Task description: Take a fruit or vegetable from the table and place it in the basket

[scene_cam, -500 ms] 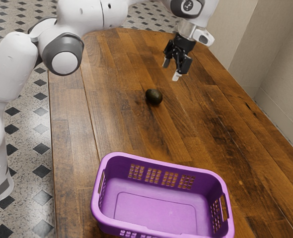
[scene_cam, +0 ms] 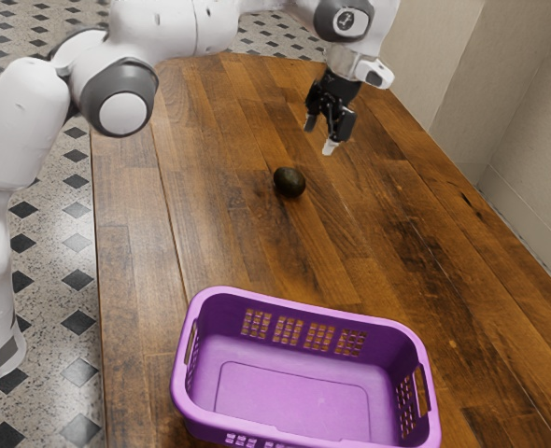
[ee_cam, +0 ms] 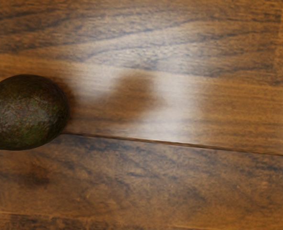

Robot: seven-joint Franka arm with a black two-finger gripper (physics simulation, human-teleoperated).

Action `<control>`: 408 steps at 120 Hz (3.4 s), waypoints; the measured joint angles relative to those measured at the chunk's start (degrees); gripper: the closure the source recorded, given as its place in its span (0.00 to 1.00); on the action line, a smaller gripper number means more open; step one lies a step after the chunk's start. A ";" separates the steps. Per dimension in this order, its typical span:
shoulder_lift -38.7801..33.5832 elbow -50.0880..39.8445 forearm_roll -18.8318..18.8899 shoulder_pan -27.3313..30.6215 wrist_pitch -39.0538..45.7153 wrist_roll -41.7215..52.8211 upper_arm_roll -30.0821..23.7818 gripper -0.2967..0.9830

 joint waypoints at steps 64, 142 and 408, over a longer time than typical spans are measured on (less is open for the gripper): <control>0.16 -13.75 7.79 0.20 14.73 30.58 0.01 0.23; 0.16 -21.07 7.47 0.78 20.21 47.38 1.65 0.23; -14.29 -22.66 4.43 2.90 18.61 50.07 -29.85 0.55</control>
